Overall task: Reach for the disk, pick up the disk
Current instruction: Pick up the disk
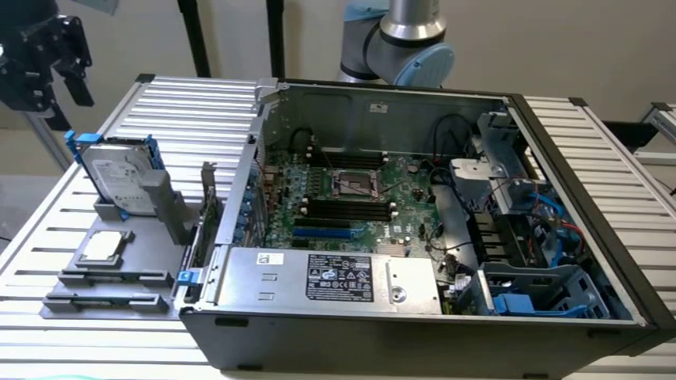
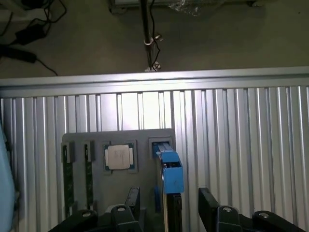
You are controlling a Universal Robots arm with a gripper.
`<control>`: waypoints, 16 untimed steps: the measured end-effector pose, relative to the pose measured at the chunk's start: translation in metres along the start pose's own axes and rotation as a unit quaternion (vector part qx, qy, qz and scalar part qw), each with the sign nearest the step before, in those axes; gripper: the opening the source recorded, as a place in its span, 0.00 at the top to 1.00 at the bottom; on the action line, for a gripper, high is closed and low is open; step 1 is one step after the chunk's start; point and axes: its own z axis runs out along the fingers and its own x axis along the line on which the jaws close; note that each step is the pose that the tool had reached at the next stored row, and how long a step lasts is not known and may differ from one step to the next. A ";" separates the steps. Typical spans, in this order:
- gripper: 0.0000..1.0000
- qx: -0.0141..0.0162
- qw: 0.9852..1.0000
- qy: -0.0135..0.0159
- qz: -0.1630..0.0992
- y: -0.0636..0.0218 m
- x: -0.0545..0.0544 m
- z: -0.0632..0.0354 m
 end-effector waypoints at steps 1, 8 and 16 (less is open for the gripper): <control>0.40 0.000 1.000 0.000 0.000 0.0000 0.000 0.0018; 0.40 0.000 1.000 0.000 0.000 -0.0002 -0.003 0.0145; 0.40 0.004 1.000 0.000 -0.004 0.0004 -0.007 0.0291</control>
